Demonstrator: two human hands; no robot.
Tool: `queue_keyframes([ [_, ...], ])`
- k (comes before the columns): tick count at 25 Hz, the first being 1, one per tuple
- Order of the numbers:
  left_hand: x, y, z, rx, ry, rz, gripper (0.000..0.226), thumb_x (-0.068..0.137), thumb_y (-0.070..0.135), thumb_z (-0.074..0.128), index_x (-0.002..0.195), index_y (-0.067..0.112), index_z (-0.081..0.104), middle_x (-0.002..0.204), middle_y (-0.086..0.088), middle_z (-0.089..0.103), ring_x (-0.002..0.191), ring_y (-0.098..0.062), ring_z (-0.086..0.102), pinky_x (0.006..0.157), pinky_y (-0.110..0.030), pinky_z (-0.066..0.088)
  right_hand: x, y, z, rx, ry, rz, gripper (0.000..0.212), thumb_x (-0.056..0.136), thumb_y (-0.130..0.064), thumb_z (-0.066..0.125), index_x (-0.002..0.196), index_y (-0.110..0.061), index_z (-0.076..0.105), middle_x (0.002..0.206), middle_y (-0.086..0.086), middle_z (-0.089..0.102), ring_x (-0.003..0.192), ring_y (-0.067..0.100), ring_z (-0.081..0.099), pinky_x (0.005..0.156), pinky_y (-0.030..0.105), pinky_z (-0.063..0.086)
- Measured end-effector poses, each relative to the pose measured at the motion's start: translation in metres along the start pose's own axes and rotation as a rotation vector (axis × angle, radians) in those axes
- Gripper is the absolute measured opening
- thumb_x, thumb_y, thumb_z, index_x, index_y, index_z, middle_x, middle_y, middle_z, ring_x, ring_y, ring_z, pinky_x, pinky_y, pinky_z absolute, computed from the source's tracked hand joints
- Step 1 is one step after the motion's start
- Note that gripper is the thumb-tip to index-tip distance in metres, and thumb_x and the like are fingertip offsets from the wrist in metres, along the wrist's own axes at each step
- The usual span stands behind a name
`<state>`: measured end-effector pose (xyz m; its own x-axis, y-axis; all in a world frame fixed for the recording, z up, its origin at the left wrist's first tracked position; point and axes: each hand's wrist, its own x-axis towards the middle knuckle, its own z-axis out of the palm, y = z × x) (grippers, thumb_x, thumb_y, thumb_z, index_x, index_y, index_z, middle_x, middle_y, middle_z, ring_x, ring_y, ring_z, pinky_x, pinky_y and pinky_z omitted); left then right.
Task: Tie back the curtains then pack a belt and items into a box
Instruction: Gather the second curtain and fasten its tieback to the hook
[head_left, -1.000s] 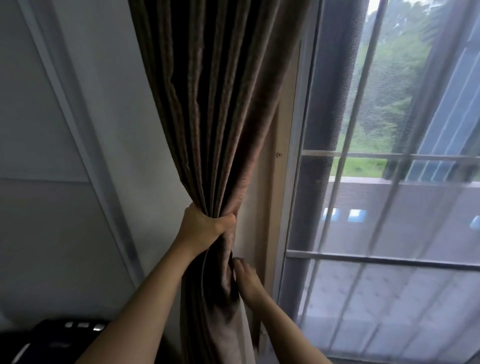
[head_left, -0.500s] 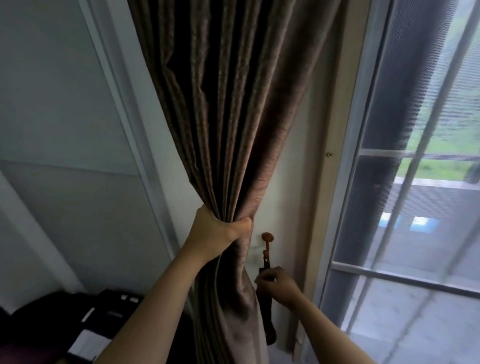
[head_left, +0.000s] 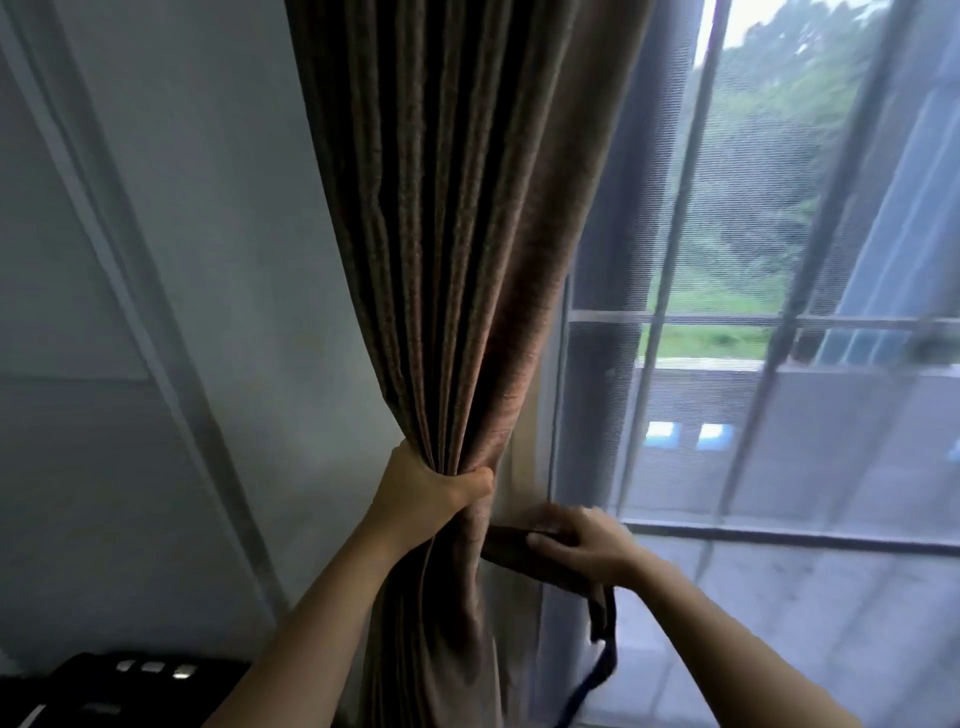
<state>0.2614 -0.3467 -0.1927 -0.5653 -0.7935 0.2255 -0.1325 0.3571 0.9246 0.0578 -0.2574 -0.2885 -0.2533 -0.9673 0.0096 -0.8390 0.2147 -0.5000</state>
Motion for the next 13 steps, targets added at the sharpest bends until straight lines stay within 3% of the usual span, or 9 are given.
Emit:
queue_keyframes([
  [2, -0.001, 0.004, 0.015, -0.007, -0.034, 0.018, 0.034, 0.058, 0.024, 0.075, 0.089, 0.032, 0.063, 0.092, 0.008, 0.069, 0.082, 0.0, 0.066, 0.066, -0.011, 0.051, -0.011, 0.009, -0.021, -0.126, -0.062, 0.054, 0.029, 0.086, -0.05, 0.054, 0.095, -0.024, 0.066, 0.075, -0.006, 0.063, 0.077, 0.018, 0.058, 0.066, 0.029, 0.042],
  [4, 0.001, 0.005, 0.029, -0.009, -0.043, 0.023, 0.03, 0.064, 0.018, 0.077, 0.087, 0.031, 0.063, 0.089, 0.007, 0.069, 0.078, 0.001, 0.066, 0.062, -0.009, 0.05, -0.02, 0.012, -0.034, -0.187, -0.083, 0.074, 0.029, 0.086, -0.048, 0.057, 0.094, -0.021, 0.067, 0.084, 0.003, 0.068, 0.077, 0.021, 0.058, 0.064, 0.029, 0.041],
  [7, 0.009, 0.005, 0.05, 0.016, 0.059, -0.003, 0.033, 0.062, 0.025, 0.076, 0.094, 0.021, 0.066, 0.084, 0.009, 0.068, 0.079, -0.007, 0.066, 0.064, -0.014, 0.05, -0.021, 0.009, -0.049, -0.305, 0.069, 0.084, 0.035, 0.08, -0.054, 0.06, 0.092, -0.021, 0.066, 0.092, 0.006, 0.068, 0.088, 0.026, 0.061, 0.063, 0.027, 0.038],
  [10, 0.016, 0.011, 0.074, 0.018, 0.246, -0.012, 0.04, 0.065, 0.02, 0.075, 0.103, 0.019, 0.06, 0.075, 0.015, 0.063, 0.067, 0.002, 0.06, 0.055, -0.006, 0.044, -0.021, -0.004, -0.064, -0.405, 0.191, 0.118, 0.04, 0.077, -0.061, 0.059, 0.089, -0.023, 0.065, 0.092, 0.007, 0.068, 0.09, 0.028, 0.062, 0.062, 0.028, 0.035],
  [13, 0.019, 0.018, 0.093, 0.0, 0.319, -0.001, 0.05, 0.065, 0.023, 0.076, 0.11, 0.019, 0.053, 0.077, 0.007, 0.063, 0.071, -0.017, 0.063, 0.065, -0.023, 0.049, -0.025, -0.027, -0.075, -0.453, 0.174, 0.094, 0.032, 0.079, -0.053, 0.059, 0.095, -0.026, 0.066, 0.095, 0.006, 0.067, 0.092, 0.028, 0.062, 0.063, 0.028, 0.035],
])
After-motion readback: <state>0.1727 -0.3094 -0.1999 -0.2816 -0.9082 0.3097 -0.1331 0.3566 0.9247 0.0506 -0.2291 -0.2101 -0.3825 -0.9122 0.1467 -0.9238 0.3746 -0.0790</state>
